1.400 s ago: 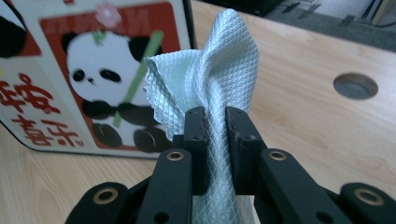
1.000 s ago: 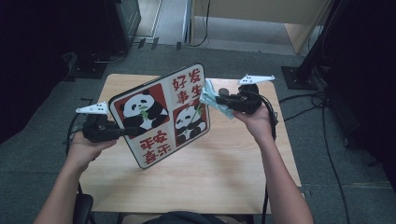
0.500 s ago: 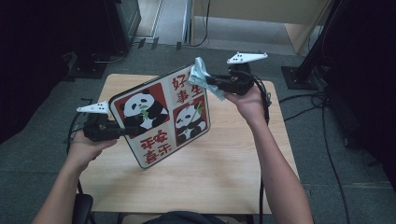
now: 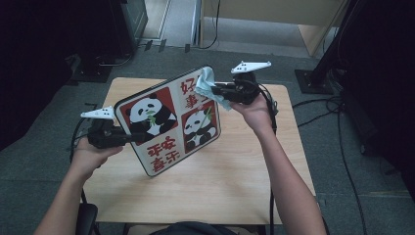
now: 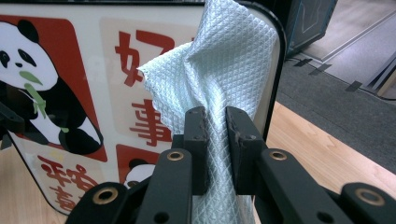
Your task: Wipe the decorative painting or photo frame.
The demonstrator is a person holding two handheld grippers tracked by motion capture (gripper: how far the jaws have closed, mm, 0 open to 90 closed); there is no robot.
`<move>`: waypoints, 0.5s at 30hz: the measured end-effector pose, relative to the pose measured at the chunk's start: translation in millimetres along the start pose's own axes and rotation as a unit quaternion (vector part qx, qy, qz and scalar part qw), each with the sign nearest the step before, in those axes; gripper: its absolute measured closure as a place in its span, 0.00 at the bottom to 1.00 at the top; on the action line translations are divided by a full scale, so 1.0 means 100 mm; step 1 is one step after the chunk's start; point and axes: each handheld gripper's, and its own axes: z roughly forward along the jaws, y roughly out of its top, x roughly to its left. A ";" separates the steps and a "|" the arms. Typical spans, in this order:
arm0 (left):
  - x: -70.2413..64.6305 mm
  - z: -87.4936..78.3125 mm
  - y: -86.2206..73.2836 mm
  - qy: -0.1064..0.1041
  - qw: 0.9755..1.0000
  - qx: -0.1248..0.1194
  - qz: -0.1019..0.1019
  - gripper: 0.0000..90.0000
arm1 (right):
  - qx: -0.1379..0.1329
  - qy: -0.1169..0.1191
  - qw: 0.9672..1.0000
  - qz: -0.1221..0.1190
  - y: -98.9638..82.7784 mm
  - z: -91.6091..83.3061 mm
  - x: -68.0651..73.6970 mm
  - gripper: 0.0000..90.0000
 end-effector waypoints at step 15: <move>0.01 0.00 0.00 0.003 1.000 0.003 -0.005 0.89 | 0.003 0.001 1.000 0.002 -0.13 0.02 -0.03 0.89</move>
